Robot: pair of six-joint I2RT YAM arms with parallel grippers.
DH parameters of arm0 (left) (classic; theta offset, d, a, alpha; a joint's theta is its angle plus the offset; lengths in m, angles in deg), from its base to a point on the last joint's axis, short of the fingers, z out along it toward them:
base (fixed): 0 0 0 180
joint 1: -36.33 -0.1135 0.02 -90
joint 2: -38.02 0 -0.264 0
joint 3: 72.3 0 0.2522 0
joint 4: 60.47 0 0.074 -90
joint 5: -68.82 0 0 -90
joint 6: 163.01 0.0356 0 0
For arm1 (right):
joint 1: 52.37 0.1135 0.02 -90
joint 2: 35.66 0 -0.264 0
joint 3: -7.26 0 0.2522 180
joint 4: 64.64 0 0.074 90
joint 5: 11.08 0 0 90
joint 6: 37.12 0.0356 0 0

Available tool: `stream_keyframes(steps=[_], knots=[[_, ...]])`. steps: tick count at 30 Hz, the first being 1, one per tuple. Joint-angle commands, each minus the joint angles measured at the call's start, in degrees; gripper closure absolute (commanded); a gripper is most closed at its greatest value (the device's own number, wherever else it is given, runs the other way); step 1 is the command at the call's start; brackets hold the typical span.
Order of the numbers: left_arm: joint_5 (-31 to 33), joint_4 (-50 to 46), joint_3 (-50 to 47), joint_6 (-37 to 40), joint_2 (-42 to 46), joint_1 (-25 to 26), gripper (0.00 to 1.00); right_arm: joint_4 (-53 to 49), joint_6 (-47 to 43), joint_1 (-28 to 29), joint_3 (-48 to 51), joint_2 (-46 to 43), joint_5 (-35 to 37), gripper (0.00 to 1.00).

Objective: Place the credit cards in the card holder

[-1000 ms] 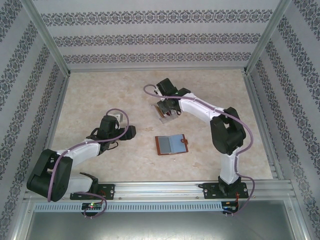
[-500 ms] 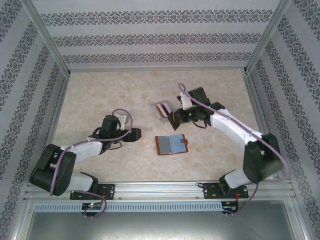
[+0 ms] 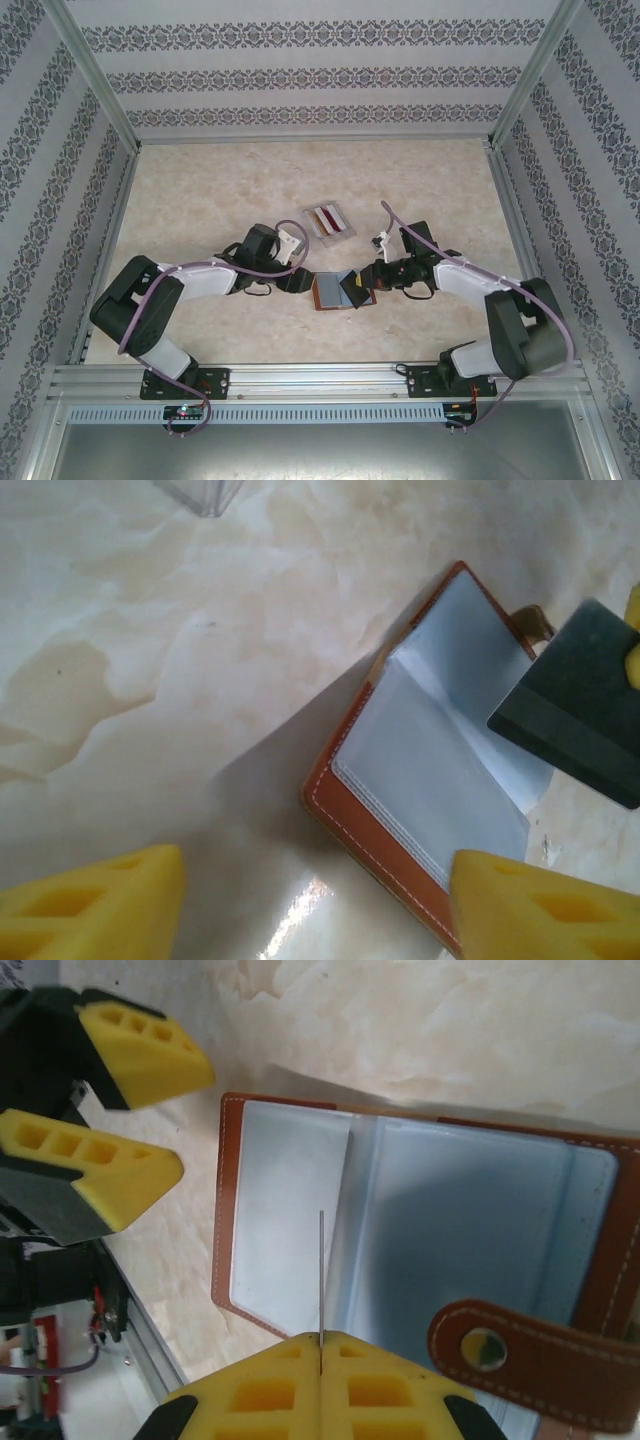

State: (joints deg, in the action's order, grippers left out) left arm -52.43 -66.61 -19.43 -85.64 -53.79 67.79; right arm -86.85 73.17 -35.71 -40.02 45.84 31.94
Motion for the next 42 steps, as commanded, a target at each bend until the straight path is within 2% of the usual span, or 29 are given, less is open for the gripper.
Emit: stream_keyframes(steps=[1,4,9,21,26,35,38,42], knots=[[0.4,-4.2,1.8,1.6,-2.0,1.2,0.51,6.8,1.7,-0.9,0.6,2.7,-5.6,1.0],[1.4,-5.9,2.8,2.2,-2.9,1.8,0.62,6.9,2.4,-1.8,0.6,2.9,-4.3,1.0],[3.7,-6.9,3.2,1.7,-3.2,1.9,0.7,7.7,3.3,-1.9,0.5,4.6,-4.6,1.0],[6.6,-9.2,4.9,1.1,-5.1,1.8,0.75,6.7,3.6,-1.6,-1.0,8.0,-3.5,1.0],[6.9,-9.4,4.9,0.8,-5.0,1.8,0.74,7.5,4.1,-0.2,-1.0,8.5,-4.1,0.94],[7.0,-9.4,5.1,0.4,-5.6,1.9,0.73,14.1,7.6,1.4,0.8,11.1,-3.1,0.92],[7.1,-9.5,5.2,0.4,-5.7,1.9,0.73,15.1,8.3,1.6,1.1,10.7,-2.4,0.85],[7.1,-9.6,5.2,0.3,-5.6,1.8,0.73,15.9,8.0,2.3,0.1,12.0,-2.8,0.85]])
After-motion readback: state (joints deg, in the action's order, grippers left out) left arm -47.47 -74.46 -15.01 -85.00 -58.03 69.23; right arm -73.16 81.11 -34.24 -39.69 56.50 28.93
